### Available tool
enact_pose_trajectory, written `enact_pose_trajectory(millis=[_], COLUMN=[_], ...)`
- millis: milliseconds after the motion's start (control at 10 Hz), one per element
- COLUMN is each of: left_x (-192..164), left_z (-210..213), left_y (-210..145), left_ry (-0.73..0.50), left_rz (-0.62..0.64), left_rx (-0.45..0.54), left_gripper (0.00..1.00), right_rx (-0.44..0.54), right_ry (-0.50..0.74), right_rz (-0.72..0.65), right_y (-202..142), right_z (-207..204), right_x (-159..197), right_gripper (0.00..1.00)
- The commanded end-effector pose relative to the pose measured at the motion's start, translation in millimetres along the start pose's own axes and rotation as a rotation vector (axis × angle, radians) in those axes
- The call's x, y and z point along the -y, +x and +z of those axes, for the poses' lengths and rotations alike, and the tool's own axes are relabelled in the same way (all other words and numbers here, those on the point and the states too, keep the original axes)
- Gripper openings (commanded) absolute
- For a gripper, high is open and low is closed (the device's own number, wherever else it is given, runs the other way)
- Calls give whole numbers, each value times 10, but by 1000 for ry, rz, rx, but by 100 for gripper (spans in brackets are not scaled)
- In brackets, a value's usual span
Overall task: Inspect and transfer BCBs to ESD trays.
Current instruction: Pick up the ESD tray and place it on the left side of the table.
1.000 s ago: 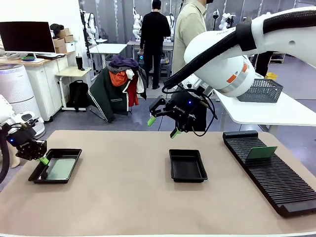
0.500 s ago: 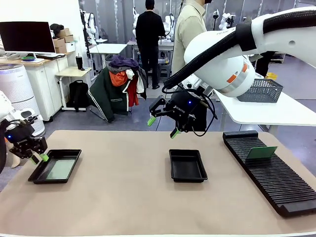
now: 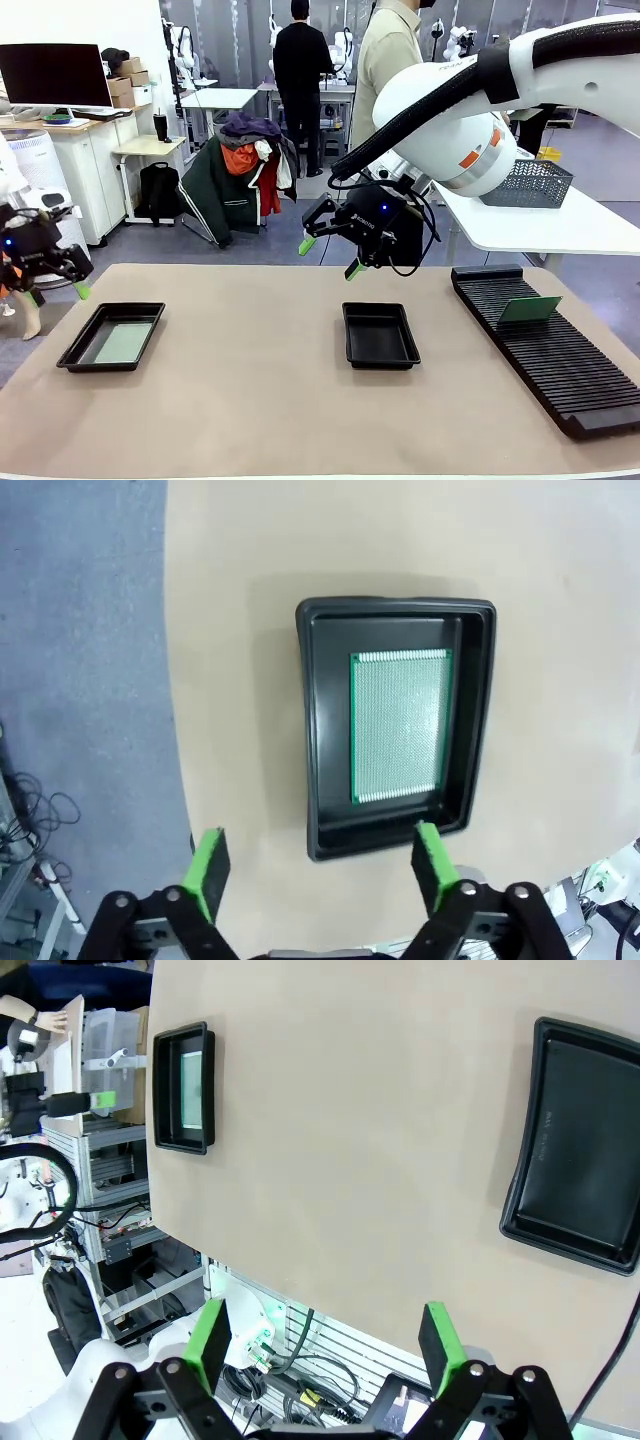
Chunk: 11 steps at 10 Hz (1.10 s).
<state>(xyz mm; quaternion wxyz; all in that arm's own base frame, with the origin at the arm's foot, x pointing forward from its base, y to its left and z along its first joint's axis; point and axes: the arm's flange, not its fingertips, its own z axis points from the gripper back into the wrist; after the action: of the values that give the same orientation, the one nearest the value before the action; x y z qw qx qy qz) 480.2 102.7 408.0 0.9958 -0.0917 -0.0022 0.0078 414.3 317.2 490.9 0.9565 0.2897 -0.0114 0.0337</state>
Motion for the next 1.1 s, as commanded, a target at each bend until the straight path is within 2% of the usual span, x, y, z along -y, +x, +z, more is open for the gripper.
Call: enact_pose_trajectory(millis=[0, 100, 400, 1000], left_x=[222, 314, 499, 465], left_z=[304, 439, 685, 682], left_y=[-173, -205, -232, -246], left_ry=[78, 108, 165, 132], left_rz=[15, 20, 3, 0], left_rx=[0, 0, -14, 12], left_gripper=[95, 100, 100, 100], right_rx=[5, 5, 5, 5], right_ry=[-29, -29, -29, -29], right_rz=[-16, -16, -16, -16], right_y=[24, 24, 24, 24], right_z=[-1, -1, -1, -1], right_x=[-18, -18, -18, -18], right_gripper=[100, 100, 100, 100])
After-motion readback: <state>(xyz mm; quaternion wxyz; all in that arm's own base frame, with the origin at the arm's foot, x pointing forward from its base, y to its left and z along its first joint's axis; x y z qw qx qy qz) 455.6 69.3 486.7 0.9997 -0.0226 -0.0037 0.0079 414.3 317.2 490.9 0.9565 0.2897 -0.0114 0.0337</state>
